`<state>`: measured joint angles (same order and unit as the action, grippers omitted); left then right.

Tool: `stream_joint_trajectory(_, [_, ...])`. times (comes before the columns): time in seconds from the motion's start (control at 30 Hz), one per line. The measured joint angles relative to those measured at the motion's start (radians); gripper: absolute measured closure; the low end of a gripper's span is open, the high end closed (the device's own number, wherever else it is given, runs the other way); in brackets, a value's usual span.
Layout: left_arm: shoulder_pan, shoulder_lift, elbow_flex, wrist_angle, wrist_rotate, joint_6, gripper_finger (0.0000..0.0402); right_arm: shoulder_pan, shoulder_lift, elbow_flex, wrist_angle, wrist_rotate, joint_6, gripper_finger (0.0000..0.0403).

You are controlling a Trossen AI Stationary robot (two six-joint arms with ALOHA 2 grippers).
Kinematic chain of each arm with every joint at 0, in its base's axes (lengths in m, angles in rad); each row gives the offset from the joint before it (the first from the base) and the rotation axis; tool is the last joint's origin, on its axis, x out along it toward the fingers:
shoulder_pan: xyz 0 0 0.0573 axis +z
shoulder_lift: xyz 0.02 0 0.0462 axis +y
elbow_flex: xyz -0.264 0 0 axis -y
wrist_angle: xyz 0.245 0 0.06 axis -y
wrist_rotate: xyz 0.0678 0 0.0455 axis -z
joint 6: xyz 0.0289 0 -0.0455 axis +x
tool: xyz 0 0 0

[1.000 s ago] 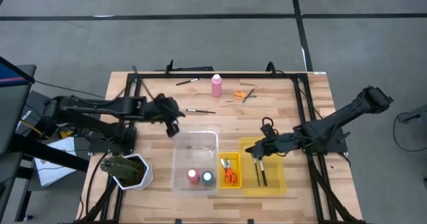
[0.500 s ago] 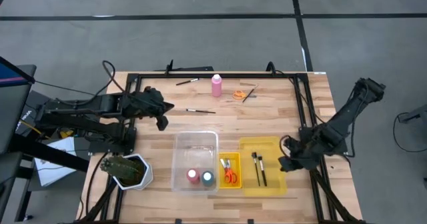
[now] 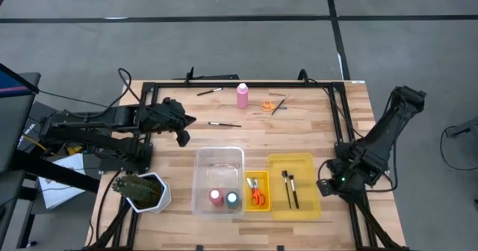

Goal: Pick & Place Paint Supplies
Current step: Adjust the right yellow bin

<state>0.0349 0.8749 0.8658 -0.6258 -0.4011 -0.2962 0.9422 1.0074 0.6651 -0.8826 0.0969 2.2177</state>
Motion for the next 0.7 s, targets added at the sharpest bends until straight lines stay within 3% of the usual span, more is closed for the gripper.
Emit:
stream_joint_trajectory(0.23, [0.0,-0.001,0.0,0.005,0.0,0.0,0.0401,-0.038,0.117,0.0,0.017,-0.067,-0.027,0.0403])
stream_joint_trajectory(0.7, [0.0,-0.001,0.0,0.005,0.001,0.0,0.0401,-0.089,0.257,-0.001,0.238,-0.045,-0.08,0.0403])
